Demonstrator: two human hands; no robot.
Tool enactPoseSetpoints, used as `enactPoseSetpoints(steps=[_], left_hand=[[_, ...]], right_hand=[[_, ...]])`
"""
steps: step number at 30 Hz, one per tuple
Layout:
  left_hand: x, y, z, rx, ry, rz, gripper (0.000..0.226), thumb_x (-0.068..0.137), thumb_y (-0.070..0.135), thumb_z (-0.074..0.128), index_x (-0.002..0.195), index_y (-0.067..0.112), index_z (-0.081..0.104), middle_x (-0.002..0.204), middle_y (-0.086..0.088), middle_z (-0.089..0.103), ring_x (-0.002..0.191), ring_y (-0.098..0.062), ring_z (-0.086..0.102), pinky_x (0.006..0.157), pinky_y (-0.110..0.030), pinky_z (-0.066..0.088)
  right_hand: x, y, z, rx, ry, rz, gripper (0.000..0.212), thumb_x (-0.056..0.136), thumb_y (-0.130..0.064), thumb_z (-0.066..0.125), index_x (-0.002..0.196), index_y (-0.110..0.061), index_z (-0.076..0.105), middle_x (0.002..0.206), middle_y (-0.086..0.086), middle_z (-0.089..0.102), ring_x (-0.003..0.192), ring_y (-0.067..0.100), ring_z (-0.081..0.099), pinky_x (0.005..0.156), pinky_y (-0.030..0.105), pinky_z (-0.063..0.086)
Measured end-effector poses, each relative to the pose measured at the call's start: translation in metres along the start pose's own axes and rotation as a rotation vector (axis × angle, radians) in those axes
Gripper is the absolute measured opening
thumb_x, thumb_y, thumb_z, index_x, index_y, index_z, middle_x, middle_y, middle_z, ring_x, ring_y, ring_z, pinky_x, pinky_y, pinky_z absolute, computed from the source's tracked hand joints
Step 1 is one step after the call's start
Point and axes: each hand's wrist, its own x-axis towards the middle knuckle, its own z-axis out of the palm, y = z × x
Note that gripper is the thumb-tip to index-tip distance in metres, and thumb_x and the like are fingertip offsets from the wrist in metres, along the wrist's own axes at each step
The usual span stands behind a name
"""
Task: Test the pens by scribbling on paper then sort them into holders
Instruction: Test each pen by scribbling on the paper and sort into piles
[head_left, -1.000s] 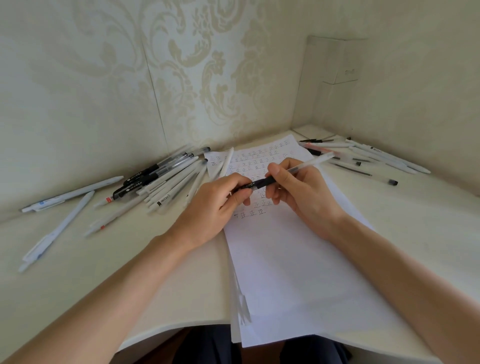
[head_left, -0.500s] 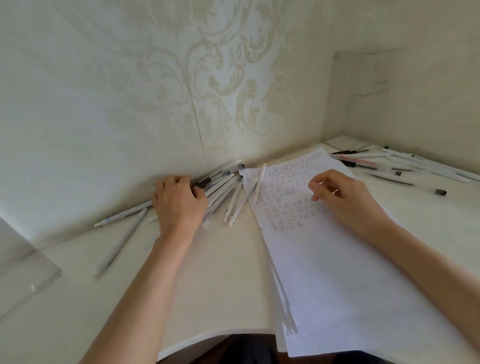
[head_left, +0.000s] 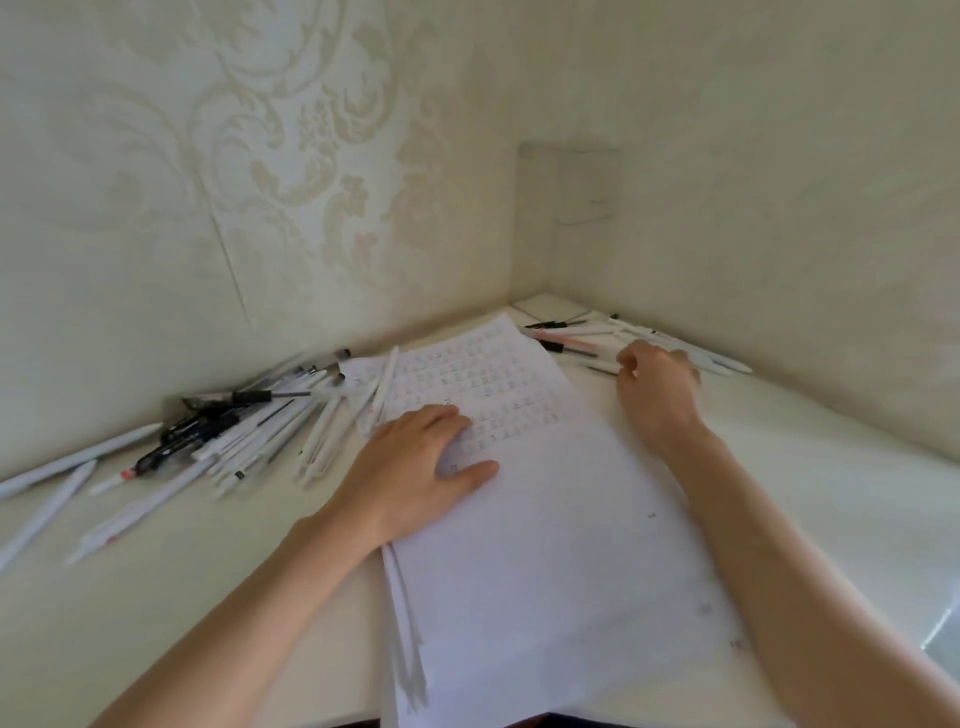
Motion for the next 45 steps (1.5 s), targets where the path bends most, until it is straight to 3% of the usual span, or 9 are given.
enactPoseSetpoints(steps=[8, 12, 15, 17, 20, 25, 30, 34, 45], left_hand=[[0.000, -0.006, 0.004, -0.050, 0.055, 0.023, 0.089, 0.065, 0.081, 0.024, 0.133, 0.027, 0.046, 0.140, 0.015, 0.039, 0.131, -0.006, 0.033, 0.111, -0.029, 0.024], [0.000, -0.006, 0.003, -0.181, 0.181, 0.018, 0.076, 0.072, 0.073, 0.032, 0.120, 0.019, 0.056, 0.121, 0.011, 0.052, 0.115, -0.009, 0.048, 0.096, -0.021, 0.034], [-0.001, -0.003, -0.001, -0.248, 0.256, -0.001, 0.064, 0.080, 0.070, 0.045, 0.116, 0.020, 0.058, 0.116, 0.012, 0.055, 0.113, -0.007, 0.049, 0.091, -0.017, 0.032], [-0.002, 0.000, -0.004, -0.327, 0.302, -0.028, 0.059, 0.080, 0.063, 0.045, 0.120, 0.020, 0.056, 0.116, 0.012, 0.056, 0.112, -0.004, 0.049, 0.092, -0.019, 0.035], [-0.001, -0.002, -0.008, -0.422, 0.414, -0.057, 0.047, 0.091, 0.044, 0.048, 0.133, 0.023, 0.044, 0.123, 0.009, 0.053, 0.115, -0.004, 0.048, 0.097, -0.024, 0.037], [0.005, -0.015, -0.007, -0.010, 0.395, 0.096, 0.049, 0.089, 0.047, 0.038, 0.131, 0.025, 0.051, 0.133, -0.004, 0.051, 0.124, -0.025, 0.044, 0.103, -0.032, 0.025], [0.005, -0.020, -0.015, -0.008, 0.423, 0.091, 0.036, 0.084, 0.048, 0.048, 0.092, 0.021, 0.069, 0.086, 0.007, 0.065, 0.083, -0.019, 0.060, 0.085, -0.029, 0.033], [0.002, -0.015, -0.020, -0.202, 0.475, 0.061, 0.019, 0.085, 0.029, 0.063, 0.088, 0.011, 0.067, 0.079, 0.004, 0.062, 0.073, -0.017, 0.059, 0.068, -0.039, 0.049], [-0.003, 0.006, -0.005, -0.271, 0.300, 0.104, 0.023, 0.094, 0.019, 0.051, 0.114, 0.008, 0.055, 0.106, -0.002, 0.064, 0.100, -0.016, 0.058, 0.082, -0.026, 0.043]], right_hand=[[0.001, -0.003, -0.003, -0.081, 0.055, -0.061, 0.022, 0.095, -0.013, 0.044, 0.102, -0.012, 0.065, 0.109, 0.011, 0.063, 0.107, 0.033, 0.048, 0.085, 0.036, 0.032], [-0.016, -0.032, -0.021, 0.490, 0.209, -0.154, 0.011, 0.095, -0.016, 0.052, 0.097, -0.012, 0.062, 0.089, -0.002, 0.063, 0.084, 0.020, 0.058, 0.074, 0.030, 0.046], [-0.034, -0.054, -0.030, 0.949, 0.072, -0.011, 0.012, 0.092, -0.015, 0.058, 0.104, -0.014, 0.060, 0.085, -0.004, 0.067, 0.076, 0.008, 0.063, 0.064, 0.010, 0.046], [-0.040, -0.061, -0.031, 1.089, -0.106, 0.015, 0.017, 0.090, -0.010, 0.060, 0.107, -0.009, 0.063, 0.083, 0.000, 0.071, 0.070, 0.005, 0.064, 0.068, 0.013, 0.047], [-0.046, -0.065, -0.030, 1.005, -0.425, -0.029, 0.017, 0.089, -0.006, 0.060, 0.103, -0.009, 0.069, 0.073, 0.002, 0.065, 0.060, 0.010, 0.058, 0.066, 0.026, 0.045], [-0.055, -0.069, -0.033, 0.749, -0.709, -0.139, 0.012, 0.086, -0.015, 0.066, 0.094, -0.019, 0.073, 0.069, -0.003, 0.066, 0.047, 0.011, 0.047, 0.042, 0.020, 0.024], [-0.050, -0.063, -0.035, 0.725, -0.736, -0.166, 0.007, 0.086, -0.013, 0.066, 0.091, -0.010, 0.071, 0.071, 0.003, 0.068, 0.051, 0.014, 0.047, 0.046, 0.019, 0.035], [-0.041, -0.055, -0.034, 1.197, -0.708, -0.011, 0.013, 0.079, -0.018, 0.067, 0.082, -0.006, 0.064, 0.063, 0.006, 0.062, 0.052, 0.014, 0.049, 0.051, 0.020, 0.043], [-0.061, -0.080, 0.002, 1.424, -0.649, -0.037, 0.024, 0.085, -0.003, 0.062, 0.067, -0.010, 0.047, 0.052, 0.003, 0.045, 0.048, 0.013, 0.036, 0.046, 0.021, 0.031]])
